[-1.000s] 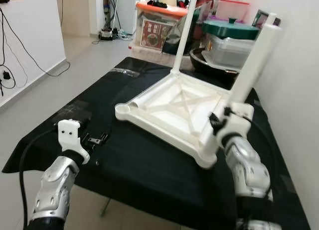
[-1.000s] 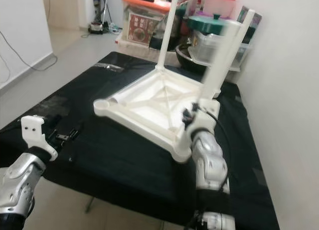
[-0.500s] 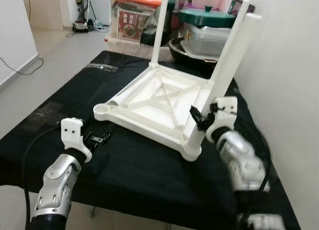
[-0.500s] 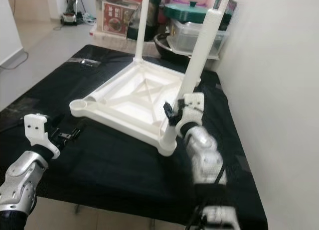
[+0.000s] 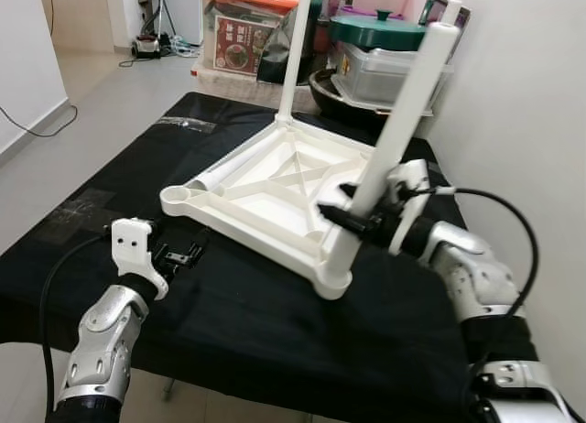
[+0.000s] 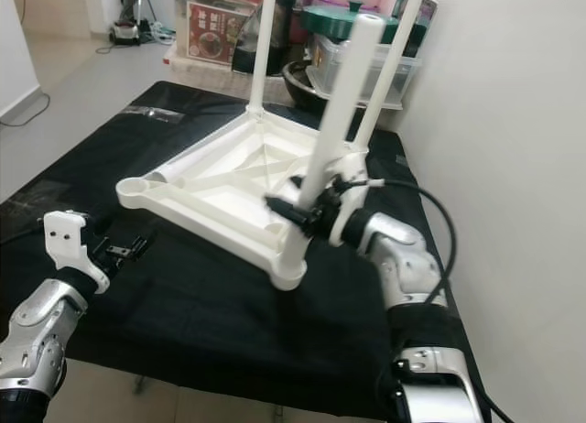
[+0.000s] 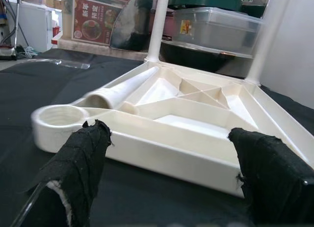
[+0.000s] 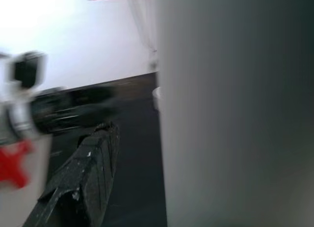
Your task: Building children table
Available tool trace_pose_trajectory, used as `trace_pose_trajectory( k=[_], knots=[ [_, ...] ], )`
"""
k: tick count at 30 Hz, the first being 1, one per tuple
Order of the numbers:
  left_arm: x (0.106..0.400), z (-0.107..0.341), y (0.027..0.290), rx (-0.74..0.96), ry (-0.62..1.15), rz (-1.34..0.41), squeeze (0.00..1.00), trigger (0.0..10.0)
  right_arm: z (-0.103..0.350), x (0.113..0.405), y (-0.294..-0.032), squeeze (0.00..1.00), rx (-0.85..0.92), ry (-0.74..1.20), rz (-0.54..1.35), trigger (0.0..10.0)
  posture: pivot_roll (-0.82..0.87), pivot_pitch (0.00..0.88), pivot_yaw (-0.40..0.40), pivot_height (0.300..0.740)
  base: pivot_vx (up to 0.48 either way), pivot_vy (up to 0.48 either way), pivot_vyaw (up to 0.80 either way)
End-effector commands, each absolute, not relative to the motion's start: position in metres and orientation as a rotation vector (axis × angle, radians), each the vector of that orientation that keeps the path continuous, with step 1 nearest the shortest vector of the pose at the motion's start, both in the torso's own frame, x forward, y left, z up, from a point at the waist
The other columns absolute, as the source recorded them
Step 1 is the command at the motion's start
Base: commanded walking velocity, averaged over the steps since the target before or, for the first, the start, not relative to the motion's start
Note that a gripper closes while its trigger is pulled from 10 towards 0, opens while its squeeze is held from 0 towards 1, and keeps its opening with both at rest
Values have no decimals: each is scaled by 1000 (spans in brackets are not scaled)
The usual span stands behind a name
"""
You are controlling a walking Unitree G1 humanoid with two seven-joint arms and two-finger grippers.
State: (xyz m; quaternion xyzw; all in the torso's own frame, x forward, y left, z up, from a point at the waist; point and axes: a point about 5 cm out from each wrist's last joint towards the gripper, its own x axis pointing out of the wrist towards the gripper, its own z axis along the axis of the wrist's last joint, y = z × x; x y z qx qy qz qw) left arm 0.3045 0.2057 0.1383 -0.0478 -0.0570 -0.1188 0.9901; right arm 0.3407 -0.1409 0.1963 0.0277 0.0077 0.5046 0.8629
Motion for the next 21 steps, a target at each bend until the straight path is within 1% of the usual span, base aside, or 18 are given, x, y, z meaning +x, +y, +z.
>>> trace_pose_trajectory(
  k=[1, 2, 3, 4, 7, 8, 9, 11, 12, 13, 14, 15, 16, 17, 18, 19, 21],
  knots=[
    [305, 136, 202, -111, -115, -247, 0, 10000, 180, 334, -122, 0, 58, 71, 1188, 8157, 115, 0, -189, 740, 0, 0, 0],
    [304, 136, 202, -110, -115, -245, 0, 10000, 177, 337, -112, 0, 76, 69, 1201, 6196, 128, 0, -195, 740, 0, 0, 0],
    [304, 136, 202, -110, -115, -245, 0, 10000, 177, 337, -112, 0, 76, 69, 1201, 6196, 128, 0, -195, 740, 0, 0, 0],
    [303, 135, 202, -110, -115, -244, 0, 10000, 178, 342, -106, 0, 109, 53, 1165, 1882, 126, 0, -193, 740, 0, 0, 0],
    [303, 135, 202, -110, -115, -243, 0, 10000, 178, 346, -102, 0, 135, 42, 1131, 1882, 126, 0, -193, 740, 0, 0, 0],
    [302, 135, 202, -112, -115, -244, 0, 10000, 180, 349, -102, 0, 165, 13, 1080, 0, 120, 0, -189, 740, 0, 0, 0],
    [302, 135, 202, -115, -115, -246, 0, 10000, 182, 352, -103, 0, 183, -11, 1006, 0, 116, 0, -186, 740, 0, 0, 0],
    [302, 135, 202, -116, -116, -248, 0, 10000, 183, 353, -105, 0, 192, -25, 970, 0, 116, 0, -186, 740, 0, 0, 0],
    [301, 136, 203, -117, -116, -249, 0, 10000, 174, 363, -117, 0, 150, 47, 712, 0, 106, 0, -183, 740, 0, 0, 0],
    [301, 136, 203, -117, -117, -250, 0, 10000, 163, 371, -134, 0, 109, 127, 438, 0, 101, 0, -181, 740, 0, 0, 0],
    [301, 136, 203, -117, -117, -250, 0, 10000, 163, 371, -134, 0, 109, 127, 438, 0, 101, 0, -181, 740, 0, 0, 0],
    [301, 137, 204, -118, -119, -250, 0, 10000, 151, 373, -157, 0, 106, 196, 165, 0, 94, 0, -176, 740, 0, 0, 0],
    [301, 137, 204, -118, -120, -250, 0, 10000, 140, 367, -179, 0, 85, 255, -51, 0, 93, 0, -174, 740, 0, 0, 0],
    [301, 137, 204, -118, -120, -250, 0, 10000, 140, 367, -179, 0, 85, 255, -51, 0, 93, 0, -174, 740, 0, 0, 0],
    [301, 137, 204, -118, -121, -249, 0, 10000, 133, 359, -193, 0, 84, 269, -168, 0, 93, 0, -174, 740, 0, 0, 0],
    [301, 137, 204, -118, -121, -249, 0, 10000, 133, 359, -193, 0, 84, 269, -168, 0, 93, 0, -174, 740, 0, 0, 0],
    [301, 138, 205, -117, -121, -249, 0, 10000, 129, 340, -207, 0, 59, 225, -297, 0, 78, 0, -162, 740, 0, 0, 0]
  ],
)
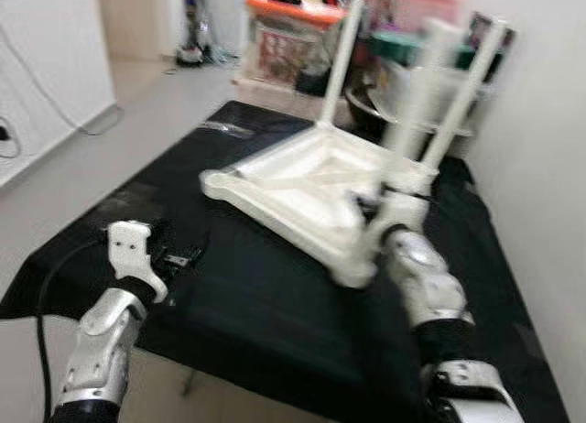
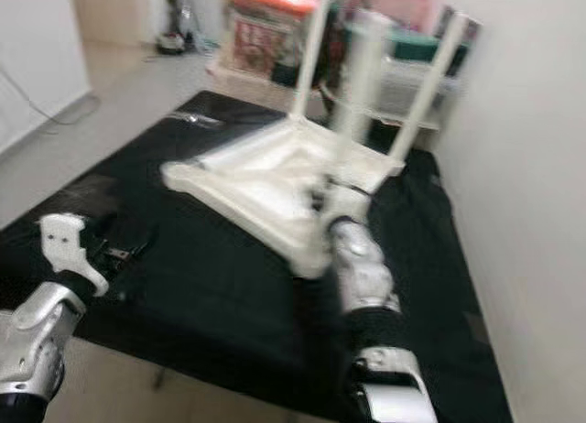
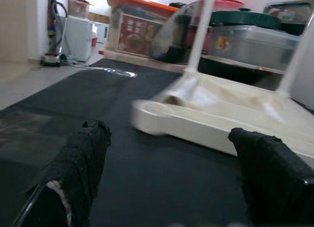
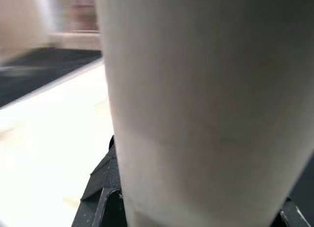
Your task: Building children table
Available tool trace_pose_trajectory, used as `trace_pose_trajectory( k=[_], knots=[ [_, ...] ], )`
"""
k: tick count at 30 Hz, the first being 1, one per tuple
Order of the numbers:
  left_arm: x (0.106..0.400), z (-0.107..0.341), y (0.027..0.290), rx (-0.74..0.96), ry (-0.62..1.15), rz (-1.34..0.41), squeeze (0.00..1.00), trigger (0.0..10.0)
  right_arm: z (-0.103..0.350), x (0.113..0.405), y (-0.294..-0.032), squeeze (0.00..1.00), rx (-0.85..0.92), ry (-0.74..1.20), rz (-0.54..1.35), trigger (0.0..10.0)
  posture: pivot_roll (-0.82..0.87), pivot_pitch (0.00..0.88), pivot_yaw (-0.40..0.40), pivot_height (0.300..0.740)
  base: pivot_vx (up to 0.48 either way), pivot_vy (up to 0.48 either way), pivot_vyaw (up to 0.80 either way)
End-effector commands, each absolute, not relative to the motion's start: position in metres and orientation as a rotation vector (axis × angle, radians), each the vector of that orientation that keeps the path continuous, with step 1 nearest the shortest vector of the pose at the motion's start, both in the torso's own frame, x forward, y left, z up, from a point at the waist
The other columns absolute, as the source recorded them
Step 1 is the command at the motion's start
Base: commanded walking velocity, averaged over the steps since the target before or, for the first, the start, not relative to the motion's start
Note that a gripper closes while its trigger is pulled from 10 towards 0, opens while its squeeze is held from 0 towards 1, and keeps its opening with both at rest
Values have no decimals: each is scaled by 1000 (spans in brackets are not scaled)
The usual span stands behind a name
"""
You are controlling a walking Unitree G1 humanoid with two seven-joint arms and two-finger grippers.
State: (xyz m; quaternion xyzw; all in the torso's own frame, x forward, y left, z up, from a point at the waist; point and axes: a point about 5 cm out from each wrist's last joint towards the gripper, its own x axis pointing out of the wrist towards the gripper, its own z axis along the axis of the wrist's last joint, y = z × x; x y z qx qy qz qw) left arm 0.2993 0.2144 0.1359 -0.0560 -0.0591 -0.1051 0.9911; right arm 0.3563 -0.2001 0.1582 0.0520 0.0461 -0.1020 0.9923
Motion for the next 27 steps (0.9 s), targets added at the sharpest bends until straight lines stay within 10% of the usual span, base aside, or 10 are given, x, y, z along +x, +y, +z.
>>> trace_pose_trajectory(
  k=[1, 14, 15, 16, 17, 27],
  knots=[
    [301, 138, 205, -117, -121, -249, 0, 10000, 129, 340, -207, 0, 59, 225, -297, 0, 78, 0, -162, 740, 0, 0, 0],
    [302, 139, 207, -111, -117, -249, 0, 10000, 125, 312, -214, 0, 7, 214, -467, 0, 65, 0, -150, 740, 0, 0, 0],
    [302, 139, 208, -109, -118, -247, 0, 10000, 131, 314, -207, 0, 16, 207, -467, 10000, 66, 0, -150, 740, 0, 0, 0],
    [302, 139, 208, -109, -118, -247, 0, 10000, 131, 314, -207, 0, 16, 207, -467, 10000, 66, 0, -150, 740, 0, 0, 0],
    [302, 139, 208, -108, -118, -246, 0, 10000, 136, 315, -202, 1000, 38, 178, -455, 10000, 66, 0, -150, 740, 0, 0, 0],
    [301, 139, 208, -106, -121, -244, 0, 10000, 173, 301, -196, 1000, 84, -8, -402, 10000, 52, 0, -151, 740, 0, 0, 0]
  ],
)
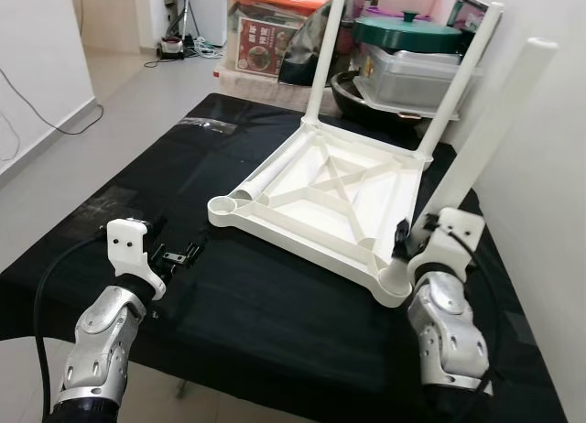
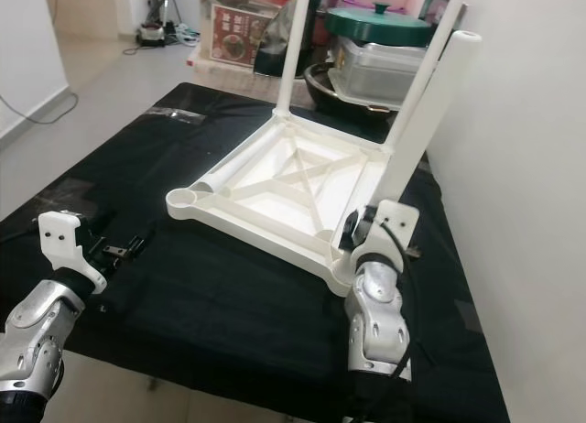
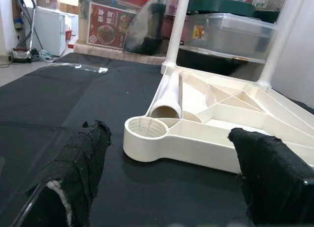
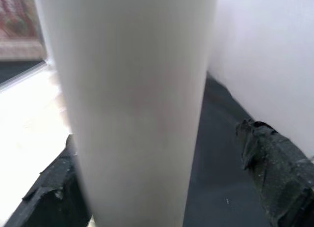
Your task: Building children table
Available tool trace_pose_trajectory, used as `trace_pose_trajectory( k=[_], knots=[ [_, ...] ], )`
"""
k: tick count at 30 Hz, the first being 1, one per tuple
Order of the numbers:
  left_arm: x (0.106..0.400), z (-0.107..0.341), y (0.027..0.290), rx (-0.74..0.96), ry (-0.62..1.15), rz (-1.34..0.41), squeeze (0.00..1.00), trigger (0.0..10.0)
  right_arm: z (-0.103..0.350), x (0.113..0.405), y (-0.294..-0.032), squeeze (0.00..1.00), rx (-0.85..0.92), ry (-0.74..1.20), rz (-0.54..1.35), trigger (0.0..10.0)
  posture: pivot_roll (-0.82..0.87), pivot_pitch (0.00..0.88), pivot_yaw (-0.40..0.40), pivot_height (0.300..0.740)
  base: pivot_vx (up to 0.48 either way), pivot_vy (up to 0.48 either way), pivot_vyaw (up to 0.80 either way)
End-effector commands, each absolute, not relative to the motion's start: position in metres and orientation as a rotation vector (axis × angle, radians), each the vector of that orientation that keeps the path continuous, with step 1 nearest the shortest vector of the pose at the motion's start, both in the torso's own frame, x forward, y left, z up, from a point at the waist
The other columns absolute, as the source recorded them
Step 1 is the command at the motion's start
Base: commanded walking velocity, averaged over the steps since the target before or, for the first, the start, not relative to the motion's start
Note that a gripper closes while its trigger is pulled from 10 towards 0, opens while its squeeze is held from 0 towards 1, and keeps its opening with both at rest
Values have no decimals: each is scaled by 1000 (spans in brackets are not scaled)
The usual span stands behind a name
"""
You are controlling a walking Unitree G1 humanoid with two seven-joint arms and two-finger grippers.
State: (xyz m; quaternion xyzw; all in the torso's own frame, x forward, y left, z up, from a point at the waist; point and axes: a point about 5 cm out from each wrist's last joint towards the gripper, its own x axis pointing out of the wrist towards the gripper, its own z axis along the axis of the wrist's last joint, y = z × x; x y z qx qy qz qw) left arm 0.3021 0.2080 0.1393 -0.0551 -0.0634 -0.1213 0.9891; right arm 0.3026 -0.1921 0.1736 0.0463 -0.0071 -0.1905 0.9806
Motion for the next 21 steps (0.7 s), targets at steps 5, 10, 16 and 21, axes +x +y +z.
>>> trace_pose_trajectory(
  k=[5, 10, 16, 21],
  knots=[
    [300, 140, 209, -108, -126, -240, 0, 10000, 183, 276, -201, 1000, 71, -51, -381, 10000, 30, 0, -142, 740, 0, 0, 0],
    [299, 141, 209, -99, -130, -235, 0, 10000, 190, 266, -192, 1000, 95, -73, -284, 10000, 13, 0, -129, 740, 0, 0, 0],
    [296, 143, 210, -74, -149, -202, 0, 10000, 182, 256, -152, 573, 149, 81, 194, 10000, 11, 0, -133, 740, 0, 0, 0],
    [296, 142, 211, -75, -151, -196, 0, 10000, 181, 251, -144, 0, 124, 126, 314, 10000, 10, 0, -131, 740, 0, 0, 0]
  ],
)
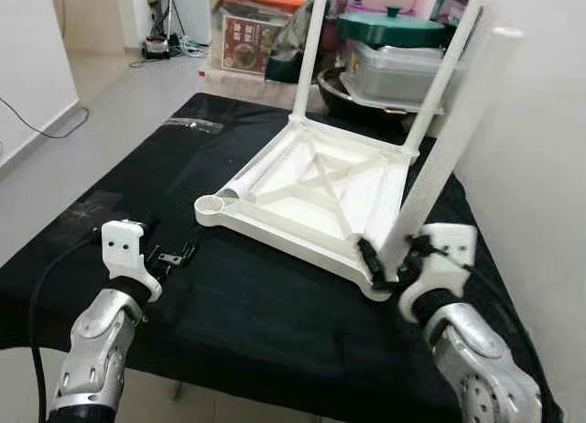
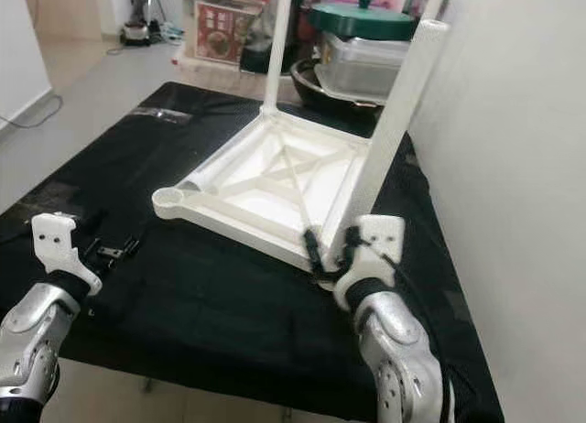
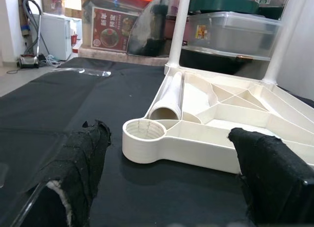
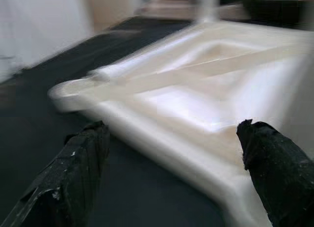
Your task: Building children table
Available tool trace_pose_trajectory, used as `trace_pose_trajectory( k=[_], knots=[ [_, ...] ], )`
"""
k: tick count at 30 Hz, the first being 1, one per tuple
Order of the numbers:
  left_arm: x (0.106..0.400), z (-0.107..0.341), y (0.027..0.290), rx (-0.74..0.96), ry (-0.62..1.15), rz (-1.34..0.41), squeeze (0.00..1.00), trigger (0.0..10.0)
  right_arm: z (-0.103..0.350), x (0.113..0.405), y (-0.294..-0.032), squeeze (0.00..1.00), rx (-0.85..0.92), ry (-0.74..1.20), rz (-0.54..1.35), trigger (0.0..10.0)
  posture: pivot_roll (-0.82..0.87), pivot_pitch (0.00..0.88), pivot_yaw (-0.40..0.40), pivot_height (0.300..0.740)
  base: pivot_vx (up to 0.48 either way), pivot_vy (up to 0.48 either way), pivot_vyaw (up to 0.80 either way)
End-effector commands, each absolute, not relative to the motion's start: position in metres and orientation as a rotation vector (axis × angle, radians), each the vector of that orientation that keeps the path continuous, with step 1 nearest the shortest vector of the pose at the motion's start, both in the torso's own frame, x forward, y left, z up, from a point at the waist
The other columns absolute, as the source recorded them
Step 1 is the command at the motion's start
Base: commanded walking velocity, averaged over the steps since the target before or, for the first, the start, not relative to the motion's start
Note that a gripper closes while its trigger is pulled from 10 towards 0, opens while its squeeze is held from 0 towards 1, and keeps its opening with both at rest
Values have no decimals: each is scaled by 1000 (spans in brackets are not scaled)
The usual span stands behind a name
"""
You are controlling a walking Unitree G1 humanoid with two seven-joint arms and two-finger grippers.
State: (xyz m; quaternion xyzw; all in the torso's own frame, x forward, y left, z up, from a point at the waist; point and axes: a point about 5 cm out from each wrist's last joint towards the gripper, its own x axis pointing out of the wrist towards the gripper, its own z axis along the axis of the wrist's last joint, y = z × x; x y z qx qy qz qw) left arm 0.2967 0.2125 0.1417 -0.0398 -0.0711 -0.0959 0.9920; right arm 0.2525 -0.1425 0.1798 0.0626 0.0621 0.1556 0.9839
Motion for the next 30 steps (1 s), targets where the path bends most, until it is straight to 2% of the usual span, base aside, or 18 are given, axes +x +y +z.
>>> trace_pose_trajectory(
  k=[1, 4, 8, 10, 13, 15, 18, 21, 22, 23, 24, 27, 29, 30],
  knots=[
    [296, 142, 211, -75, -151, -193, 0, 10000, 180, 248, -141, 0, 109, 154, 362, 10000, 18, 0, -132, 740, 0, 0, 0],
    [297, 142, 210, -73, -149, -194, 0, 10000, 176, 247, -134, 0, 62, 185, 432, 10000, 22, 0, -129, 740, 0, 0, 0],
    [298, 142, 210, -73, -147, -196, 0, 10000, 179, 254, -129, 0, 71, 163, 435, 10000, 27, 0, -129, 740, 0, 0, 0],
    [300, 141, 209, -75, -146, -197, 0, 10000, 182, 276, -122, 0, 64, 108, 371, 10000, 42, 0, -130, 740, 0, 0, 0],
    [300, 141, 208, -74, -146, -197, 0, 10000, 183, 289, -119, 0, 52, 92, 326, 10000, 55, 0, -139, 740, 0, 0, 0],
    [301, 141, 208, -67, -144, -194, 0, 10000, 189, 314, -111, 0, 31, 60, 254, 10000, 68, 0, -147, 740, 0, 0, 0],
    [301, 141, 208, -65, -144, -192, 0, 10000, 191, 322, -107, 0, 23, 51, 233, 10000, 68, 0, -147, 740, 0, 0, 0],
    [301, 140, 208, -63, -145, -187, 0, 10000, 192, 348, -100, 0, -206, 36, 129, 10000, 83, 0, -157, 740, 0, 0, 0],
    [300, 140, 208, -59, -144, -185, 0, 10000, 195, 354, -96, 0, -436, -13, 145, 10000, 89, 0, -157, 740, 0, 0, 0],
    [300, 140, 208, -59, -144, -185, 0, 10000, 195, 354, -96, 0, -436, -13, 145, 10000, 89, 0, -157, 740, 0, 0, 0],
    [300, 139, 207, -56, -144, -185, 0, 10000, 190, 357, -96, 0, -714, -37, 191, 10000, 84, 0, -159, 740, 0, 0, 0],
    [300, 139, 207, -56, -144, -185, 0, 10000, 186, 359, -98, 0, -766, -34, 202, 10000, 84, 0, -159, 740, 0, 0, 0],
    [300, 138, 207, -62, -146, -188, 0, 10000, 171, 366, -121, 0, -852, 26, 166, 10000, 76, 0, -165, 740, 0, 0, 0],
    [300, 138, 207, -62, -146, -188, 0, 10000, 171, 366, -121, 0, -852, 26, 166, 10000, 76, 0, -165, 740, 0, 0, 0]
  ],
)
